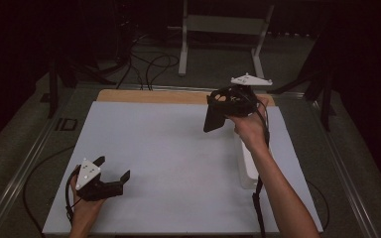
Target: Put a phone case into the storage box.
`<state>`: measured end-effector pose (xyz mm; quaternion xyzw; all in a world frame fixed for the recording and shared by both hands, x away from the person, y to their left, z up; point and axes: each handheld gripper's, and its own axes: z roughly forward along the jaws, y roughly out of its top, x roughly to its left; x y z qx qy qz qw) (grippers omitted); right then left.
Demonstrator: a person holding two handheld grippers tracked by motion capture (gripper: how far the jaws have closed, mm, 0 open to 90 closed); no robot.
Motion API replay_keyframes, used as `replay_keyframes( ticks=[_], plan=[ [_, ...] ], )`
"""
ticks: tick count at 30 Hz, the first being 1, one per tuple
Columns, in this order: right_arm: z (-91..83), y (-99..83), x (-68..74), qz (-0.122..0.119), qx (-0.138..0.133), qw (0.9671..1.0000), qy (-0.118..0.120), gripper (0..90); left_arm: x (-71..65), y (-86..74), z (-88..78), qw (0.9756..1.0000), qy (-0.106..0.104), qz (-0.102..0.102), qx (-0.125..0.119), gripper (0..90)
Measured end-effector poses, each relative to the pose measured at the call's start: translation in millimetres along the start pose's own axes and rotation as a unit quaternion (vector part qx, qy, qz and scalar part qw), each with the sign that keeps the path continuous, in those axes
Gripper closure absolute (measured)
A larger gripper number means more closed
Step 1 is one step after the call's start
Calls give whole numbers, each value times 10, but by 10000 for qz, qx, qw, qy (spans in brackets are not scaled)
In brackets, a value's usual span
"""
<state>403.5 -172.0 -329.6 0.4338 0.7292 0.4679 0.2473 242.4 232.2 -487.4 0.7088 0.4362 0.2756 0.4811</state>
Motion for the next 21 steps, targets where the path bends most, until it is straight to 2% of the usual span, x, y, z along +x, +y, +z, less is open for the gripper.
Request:
replay_keyframes(
  ticks=[21],
  plan=[
    [-47,13,-216,64,6,9992,-404,134,-11,-1,7,10000,-11,30,16,7]
  ],
)
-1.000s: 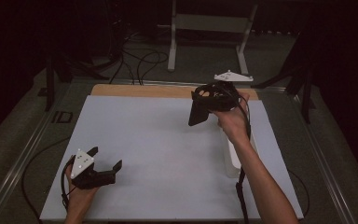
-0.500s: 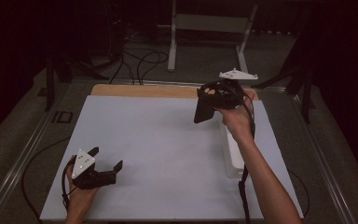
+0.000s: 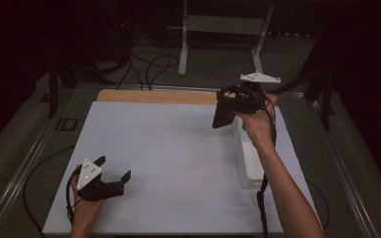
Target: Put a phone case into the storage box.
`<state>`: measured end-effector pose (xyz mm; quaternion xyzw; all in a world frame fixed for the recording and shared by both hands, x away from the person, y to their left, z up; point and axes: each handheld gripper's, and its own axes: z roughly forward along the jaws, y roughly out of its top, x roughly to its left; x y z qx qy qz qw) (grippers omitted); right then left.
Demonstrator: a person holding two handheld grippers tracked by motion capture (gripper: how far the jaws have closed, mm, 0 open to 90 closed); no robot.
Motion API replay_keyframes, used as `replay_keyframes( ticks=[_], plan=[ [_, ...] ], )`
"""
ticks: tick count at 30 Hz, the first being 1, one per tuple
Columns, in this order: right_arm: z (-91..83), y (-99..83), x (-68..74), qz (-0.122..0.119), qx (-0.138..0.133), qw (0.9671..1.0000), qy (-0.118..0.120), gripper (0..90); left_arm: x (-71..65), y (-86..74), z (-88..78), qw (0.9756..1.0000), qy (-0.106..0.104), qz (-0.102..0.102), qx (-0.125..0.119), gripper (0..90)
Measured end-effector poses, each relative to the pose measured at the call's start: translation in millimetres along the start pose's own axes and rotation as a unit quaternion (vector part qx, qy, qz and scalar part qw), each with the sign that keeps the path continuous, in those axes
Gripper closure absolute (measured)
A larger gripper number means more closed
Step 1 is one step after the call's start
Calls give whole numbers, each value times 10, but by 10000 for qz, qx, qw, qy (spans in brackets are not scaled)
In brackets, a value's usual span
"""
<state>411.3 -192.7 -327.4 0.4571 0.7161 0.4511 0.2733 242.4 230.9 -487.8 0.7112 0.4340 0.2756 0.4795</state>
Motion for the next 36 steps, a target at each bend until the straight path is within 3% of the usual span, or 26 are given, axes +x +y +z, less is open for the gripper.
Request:
replay_keyframes(
  ticks=[22,36],
  plan=[
    [-20,-20,-235,110,90,9993,-340,136,-1,-4,7,10000,6,21,13,6],
    [-42,-44,-444,230,159,9969,-739,136,-2,-2,5,10000,6,11,1,6]
  ],
)
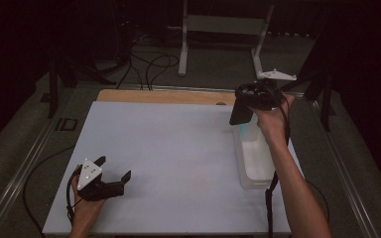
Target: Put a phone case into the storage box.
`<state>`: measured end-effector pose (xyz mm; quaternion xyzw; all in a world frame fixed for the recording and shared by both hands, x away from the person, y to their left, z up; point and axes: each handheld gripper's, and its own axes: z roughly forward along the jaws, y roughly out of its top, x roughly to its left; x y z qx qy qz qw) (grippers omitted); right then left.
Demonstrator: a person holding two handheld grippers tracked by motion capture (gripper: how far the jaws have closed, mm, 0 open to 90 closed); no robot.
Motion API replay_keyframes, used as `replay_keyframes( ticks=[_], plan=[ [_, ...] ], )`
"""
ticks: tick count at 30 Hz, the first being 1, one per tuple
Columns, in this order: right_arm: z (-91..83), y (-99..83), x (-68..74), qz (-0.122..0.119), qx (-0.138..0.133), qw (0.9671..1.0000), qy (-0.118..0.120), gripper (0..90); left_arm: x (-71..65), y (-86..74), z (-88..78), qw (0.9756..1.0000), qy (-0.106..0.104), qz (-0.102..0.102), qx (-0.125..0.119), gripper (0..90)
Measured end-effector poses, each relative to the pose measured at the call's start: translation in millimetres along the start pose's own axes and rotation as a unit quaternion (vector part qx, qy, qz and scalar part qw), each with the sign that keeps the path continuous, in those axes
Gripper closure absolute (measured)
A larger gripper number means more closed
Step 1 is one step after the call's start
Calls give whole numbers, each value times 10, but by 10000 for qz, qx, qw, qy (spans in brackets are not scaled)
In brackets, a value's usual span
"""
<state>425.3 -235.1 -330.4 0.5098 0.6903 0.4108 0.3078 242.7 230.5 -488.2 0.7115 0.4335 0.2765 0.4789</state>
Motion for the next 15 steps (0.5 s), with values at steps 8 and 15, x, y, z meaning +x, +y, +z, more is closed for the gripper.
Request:
replay_keyframes(
  ticks=[8,15],
  plan=[
    [4,-25,-100,36,49,9999,-161,137,-3,0,3,10000,-5,2,4,6],
    [20,-61,-183,96,124,9994,-308,137,-10,0,11,10000,-21,12,15,6]
  ],
)
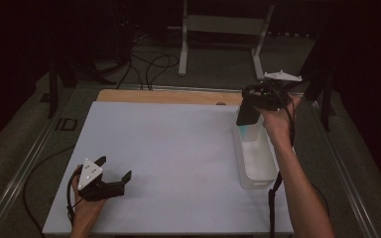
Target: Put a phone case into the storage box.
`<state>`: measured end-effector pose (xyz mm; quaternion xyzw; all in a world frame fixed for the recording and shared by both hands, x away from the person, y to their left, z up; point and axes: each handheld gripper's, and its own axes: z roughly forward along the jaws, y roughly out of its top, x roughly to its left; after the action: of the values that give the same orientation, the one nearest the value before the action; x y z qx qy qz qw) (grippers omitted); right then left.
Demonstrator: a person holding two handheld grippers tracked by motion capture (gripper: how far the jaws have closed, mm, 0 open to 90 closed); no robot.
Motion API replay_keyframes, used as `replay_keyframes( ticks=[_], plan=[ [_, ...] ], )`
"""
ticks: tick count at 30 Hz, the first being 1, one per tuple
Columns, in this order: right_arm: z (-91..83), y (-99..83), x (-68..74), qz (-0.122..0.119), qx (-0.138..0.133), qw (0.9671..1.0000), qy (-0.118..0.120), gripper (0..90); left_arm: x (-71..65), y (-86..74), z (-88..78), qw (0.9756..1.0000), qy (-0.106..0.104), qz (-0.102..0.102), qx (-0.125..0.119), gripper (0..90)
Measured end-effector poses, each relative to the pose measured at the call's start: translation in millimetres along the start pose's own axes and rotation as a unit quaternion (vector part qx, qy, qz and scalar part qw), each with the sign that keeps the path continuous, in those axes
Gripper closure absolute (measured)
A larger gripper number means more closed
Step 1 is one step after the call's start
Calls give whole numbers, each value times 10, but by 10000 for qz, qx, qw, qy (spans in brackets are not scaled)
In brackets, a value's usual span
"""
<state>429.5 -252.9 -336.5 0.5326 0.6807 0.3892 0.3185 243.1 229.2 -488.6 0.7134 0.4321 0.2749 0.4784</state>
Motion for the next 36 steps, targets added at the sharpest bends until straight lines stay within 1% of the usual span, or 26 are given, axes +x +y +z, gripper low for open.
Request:
replay_keyframes(
  ticks=[5,9,12,15,21,24,36],
  plan=[
    [19,-13,-32,21,38,9999,-96,137,2,-1,2,10000,-5,3,6,6],
    [46,-42,-46,-47,93,9997,-227,137,3,-1,2,10000,-6,4,4,7],
    [73,-70,-73,-39,137,9994,-315,137,5,0,-2,10000,5,3,0,6],
    [98,-99,-102,39,151,9992,-361,137,6,-1,2,10000,11,-12,3,7],
    [165,-166,-112,76,258,9990,-362,137,-1,0,3,10000,1,6,2,6],
    [193,-202,-110,89,260,9989,-390,137,5,1,-2,10000,12,0,1,6],
    [289,-308,-112,211,387,9984,-354,137,3,2,-3,10000,19,-6,-9,7]
  ],
)
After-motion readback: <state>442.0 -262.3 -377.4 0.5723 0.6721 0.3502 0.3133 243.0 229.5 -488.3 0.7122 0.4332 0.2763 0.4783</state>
